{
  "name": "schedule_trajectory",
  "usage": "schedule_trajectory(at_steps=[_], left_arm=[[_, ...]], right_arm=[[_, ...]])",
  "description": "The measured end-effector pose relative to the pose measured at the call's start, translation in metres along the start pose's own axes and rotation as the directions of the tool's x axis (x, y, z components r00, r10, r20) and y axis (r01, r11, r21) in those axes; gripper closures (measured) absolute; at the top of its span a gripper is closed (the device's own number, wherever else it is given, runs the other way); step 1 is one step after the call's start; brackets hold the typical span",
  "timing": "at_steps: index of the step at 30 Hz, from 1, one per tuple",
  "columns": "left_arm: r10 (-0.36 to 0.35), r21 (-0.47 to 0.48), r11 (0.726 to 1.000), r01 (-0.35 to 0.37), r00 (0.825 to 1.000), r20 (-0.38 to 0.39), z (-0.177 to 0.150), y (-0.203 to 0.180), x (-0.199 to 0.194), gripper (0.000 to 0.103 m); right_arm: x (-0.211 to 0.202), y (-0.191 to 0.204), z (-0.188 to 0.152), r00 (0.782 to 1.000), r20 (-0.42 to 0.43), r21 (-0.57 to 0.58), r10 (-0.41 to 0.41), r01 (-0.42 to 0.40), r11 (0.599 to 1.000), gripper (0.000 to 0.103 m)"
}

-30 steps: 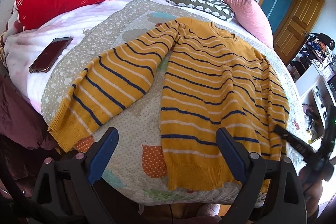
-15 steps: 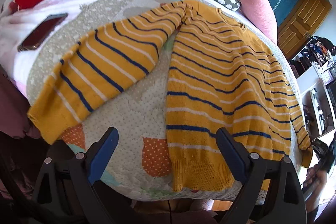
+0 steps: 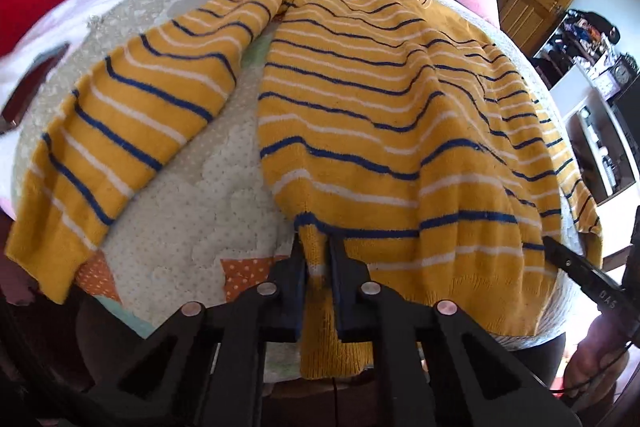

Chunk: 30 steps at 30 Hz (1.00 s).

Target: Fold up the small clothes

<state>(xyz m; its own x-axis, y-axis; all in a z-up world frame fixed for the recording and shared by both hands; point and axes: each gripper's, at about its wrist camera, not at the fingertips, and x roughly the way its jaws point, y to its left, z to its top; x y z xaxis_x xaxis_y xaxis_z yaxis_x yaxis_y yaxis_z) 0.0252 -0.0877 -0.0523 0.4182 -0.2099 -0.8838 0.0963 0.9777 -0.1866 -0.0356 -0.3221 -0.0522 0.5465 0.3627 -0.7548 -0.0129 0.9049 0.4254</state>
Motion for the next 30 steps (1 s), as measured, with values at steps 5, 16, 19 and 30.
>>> schedule_trajectory(at_steps=[5, 16, 19, 30], left_arm=[[0.060, 0.016, 0.998, -0.061, 0.998, 0.024, -0.006, 0.003, -0.028, 0.100], [0.041, -0.057, 0.998, -0.041, 0.999, 0.002, -0.026, 0.030, -0.034, 0.087], [0.053, -0.024, 0.998, -0.051, 0.997, 0.062, -0.021, 0.033, -0.056, 0.074], [0.046, -0.006, 0.999, -0.046, 0.988, 0.150, 0.027, 0.012, -0.055, 0.049]], right_arm=[[-0.032, -0.009, -0.007, 0.998, 0.042, 0.031, -0.035, 0.034, 0.999, 0.094], [-0.060, -0.061, -0.020, 0.999, 0.048, 0.165, 0.009, -0.016, 0.986, 0.088], [-0.077, -0.065, -0.014, 0.994, 0.095, 0.141, -0.048, 0.035, 0.989, 0.087], [-0.079, -0.086, 0.043, 0.963, 0.150, 0.151, -0.226, 0.204, 0.967, 0.054]])
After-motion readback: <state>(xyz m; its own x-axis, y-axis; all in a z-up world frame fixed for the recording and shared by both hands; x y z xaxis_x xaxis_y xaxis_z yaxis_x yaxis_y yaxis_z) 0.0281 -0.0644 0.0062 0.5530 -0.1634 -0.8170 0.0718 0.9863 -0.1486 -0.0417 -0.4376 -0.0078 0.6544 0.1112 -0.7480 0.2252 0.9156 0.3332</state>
